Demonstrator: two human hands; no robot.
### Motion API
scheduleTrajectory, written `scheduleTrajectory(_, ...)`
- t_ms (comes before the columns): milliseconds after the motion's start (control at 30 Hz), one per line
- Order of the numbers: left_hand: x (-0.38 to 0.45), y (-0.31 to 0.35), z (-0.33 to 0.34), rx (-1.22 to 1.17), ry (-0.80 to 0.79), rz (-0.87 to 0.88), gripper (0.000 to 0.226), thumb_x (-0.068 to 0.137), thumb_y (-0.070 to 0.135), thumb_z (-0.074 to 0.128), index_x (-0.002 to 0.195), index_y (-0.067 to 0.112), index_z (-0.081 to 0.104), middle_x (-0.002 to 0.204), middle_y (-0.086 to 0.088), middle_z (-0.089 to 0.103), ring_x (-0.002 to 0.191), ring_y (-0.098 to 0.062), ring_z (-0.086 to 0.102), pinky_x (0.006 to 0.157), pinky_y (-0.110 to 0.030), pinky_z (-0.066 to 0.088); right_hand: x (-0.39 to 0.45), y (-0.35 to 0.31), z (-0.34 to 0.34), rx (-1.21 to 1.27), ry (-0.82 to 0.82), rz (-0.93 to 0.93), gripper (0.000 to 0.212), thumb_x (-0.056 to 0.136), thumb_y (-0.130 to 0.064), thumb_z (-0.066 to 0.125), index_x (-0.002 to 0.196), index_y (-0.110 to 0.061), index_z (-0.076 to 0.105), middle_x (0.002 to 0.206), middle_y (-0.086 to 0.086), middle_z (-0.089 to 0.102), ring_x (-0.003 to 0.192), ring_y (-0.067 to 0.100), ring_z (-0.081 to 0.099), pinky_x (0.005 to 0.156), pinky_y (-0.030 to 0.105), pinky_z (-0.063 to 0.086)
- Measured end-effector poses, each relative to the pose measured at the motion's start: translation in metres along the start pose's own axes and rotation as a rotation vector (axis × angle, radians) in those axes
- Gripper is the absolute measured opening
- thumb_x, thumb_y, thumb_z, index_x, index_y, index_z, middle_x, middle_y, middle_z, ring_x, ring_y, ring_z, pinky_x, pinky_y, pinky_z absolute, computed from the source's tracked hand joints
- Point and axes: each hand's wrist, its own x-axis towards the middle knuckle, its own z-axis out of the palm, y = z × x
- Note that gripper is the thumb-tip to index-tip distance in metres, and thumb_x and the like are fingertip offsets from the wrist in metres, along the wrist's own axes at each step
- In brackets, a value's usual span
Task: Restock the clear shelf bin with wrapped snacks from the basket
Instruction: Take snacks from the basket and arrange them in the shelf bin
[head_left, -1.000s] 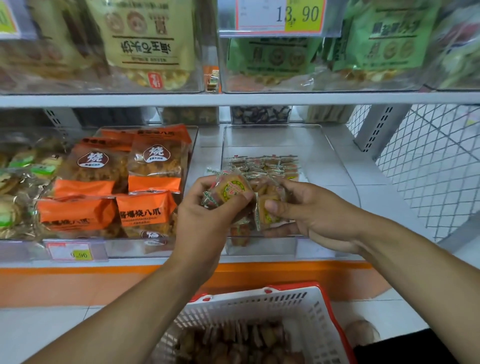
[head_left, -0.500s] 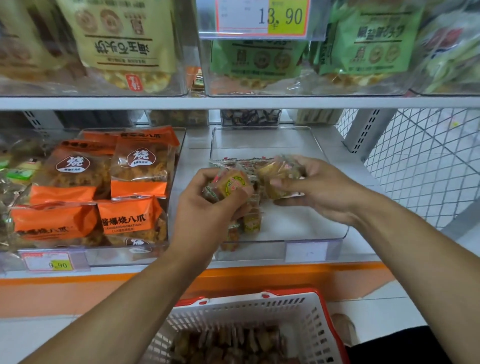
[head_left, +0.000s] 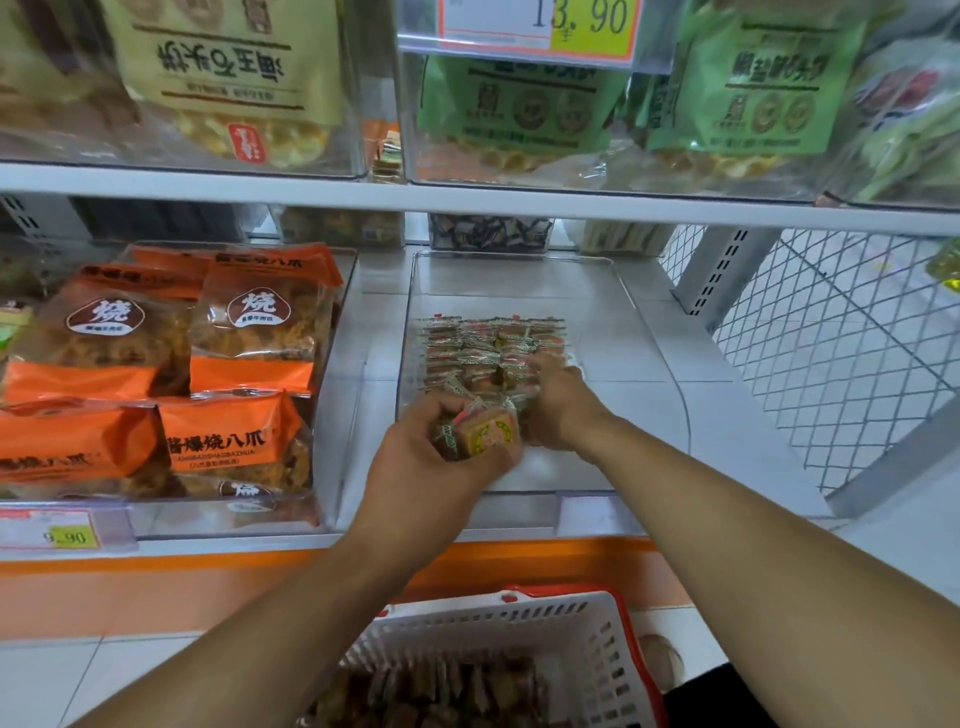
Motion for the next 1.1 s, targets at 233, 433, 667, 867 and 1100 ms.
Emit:
scheduleTrajectory(233,-0.003,0.000,0.000,0.007,-0.020,-0.042,0.034,0.073,0.026,0.087,0.100,0.032,0.067,0.084,0.013,0.075,0.071,-0.002,0.070,0.065,-0.021,0.055,-0.001,-0.002,0.001,0.118,-0.007,0.076,0.109,0.082,-0.001,0.075,0.158,-0.024,0.001,0.140,0.010,0.055,0.119,0.028,0.057,0.097,0.038,0.051)
scheduleTrajectory(433,-0.005,-0.001,0.000,-0.019,-0.044,-0.043,0.031,0.075,0.030,0.087,0.098,0.032,0.067,0.081,0.013,0.074,0.068,-0.003,0.069,0.060,-0.017,0.055,-0.002,-0.005,0.002,0.046,-0.003,0.062,0.107,0.087,-0.004,0.070,0.158,-0.024,-0.006,0.141,0.011,0.055,0.116,0.027,0.059,0.094,0.034,0.051)
scheduleTrajectory(667,-0.005,0.004,0.002,-0.206,-0.054,-0.096,0.041,0.075,0.023,0.086,0.112,0.023,0.068,0.099,-0.001,0.077,0.086,-0.017,0.076,0.064,-0.022,0.060,-0.033,-0.028,-0.045,-0.025,0.014,-0.140,0.065,0.088,-0.009,0.068,0.147,-0.019,0.041,0.142,0.013,0.052,0.122,0.028,0.057,0.103,0.039,0.048)
scheduleTrajectory(867,-0.012,0.010,0.003,-0.228,-0.037,0.011,0.053,0.080,0.023,0.082,0.127,0.034,0.060,0.119,-0.007,0.070,0.086,-0.014,0.075,0.063,-0.017,0.058,-0.101,-0.042,-0.065,0.566,-0.479,-0.211,0.044,0.081,-0.038,0.078,0.122,-0.028,0.066,0.097,-0.004,0.074,0.083,0.014,0.070,0.072,0.028,0.057)
scheduleTrajectory(1100,-0.014,0.006,0.002,-0.194,-0.057,0.111,0.084,0.085,0.029,0.078,0.150,0.047,0.028,0.130,0.010,0.065,0.115,-0.013,0.066,0.094,-0.035,0.058,-0.105,-0.040,-0.045,0.912,-0.386,-0.131,0.051,0.081,-0.008,0.072,0.130,-0.007,0.060,0.102,0.013,0.071,0.082,0.017,0.070,0.079,0.028,0.057)
